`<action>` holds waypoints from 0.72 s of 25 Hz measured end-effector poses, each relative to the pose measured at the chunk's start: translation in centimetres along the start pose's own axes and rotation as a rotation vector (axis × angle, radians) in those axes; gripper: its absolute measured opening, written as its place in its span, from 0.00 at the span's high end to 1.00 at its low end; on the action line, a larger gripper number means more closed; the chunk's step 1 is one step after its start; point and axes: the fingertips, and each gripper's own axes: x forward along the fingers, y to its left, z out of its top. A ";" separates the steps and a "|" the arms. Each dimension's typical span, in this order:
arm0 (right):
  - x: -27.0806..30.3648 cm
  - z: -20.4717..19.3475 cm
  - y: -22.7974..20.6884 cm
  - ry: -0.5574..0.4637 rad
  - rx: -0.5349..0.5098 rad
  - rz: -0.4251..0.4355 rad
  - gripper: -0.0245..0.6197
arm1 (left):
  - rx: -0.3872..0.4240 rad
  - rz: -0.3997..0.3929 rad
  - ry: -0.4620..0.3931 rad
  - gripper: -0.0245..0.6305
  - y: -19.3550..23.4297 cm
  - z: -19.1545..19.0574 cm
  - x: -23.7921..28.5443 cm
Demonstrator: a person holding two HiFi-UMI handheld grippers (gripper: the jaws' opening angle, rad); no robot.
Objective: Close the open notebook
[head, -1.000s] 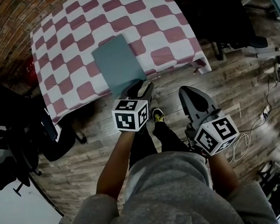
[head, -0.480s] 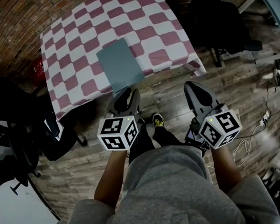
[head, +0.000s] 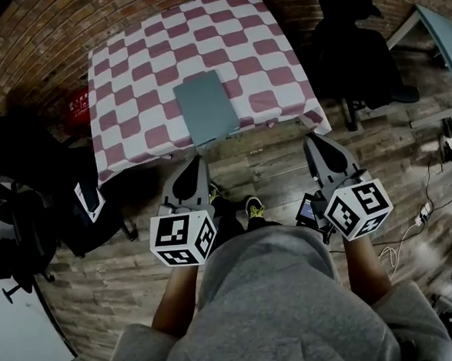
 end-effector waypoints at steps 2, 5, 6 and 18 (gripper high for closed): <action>-0.1 0.5 0.4 -0.010 -0.012 0.012 0.92 | 0.002 0.017 -0.015 0.94 0.2 0.2 -0.9; 0.0 1.0 1.3 -0.019 -0.028 0.036 0.92 | -0.010 0.044 -0.033 0.94 0.6 0.4 -2.0; 0.0 1.1 1.6 -0.020 -0.034 0.043 0.92 | -0.014 0.051 -0.037 0.94 0.7 0.4 -2.4; -0.4 0.6 2.8 -0.011 -0.060 0.084 0.92 | -0.019 0.056 -0.038 0.94 -0.2 0.0 -3.1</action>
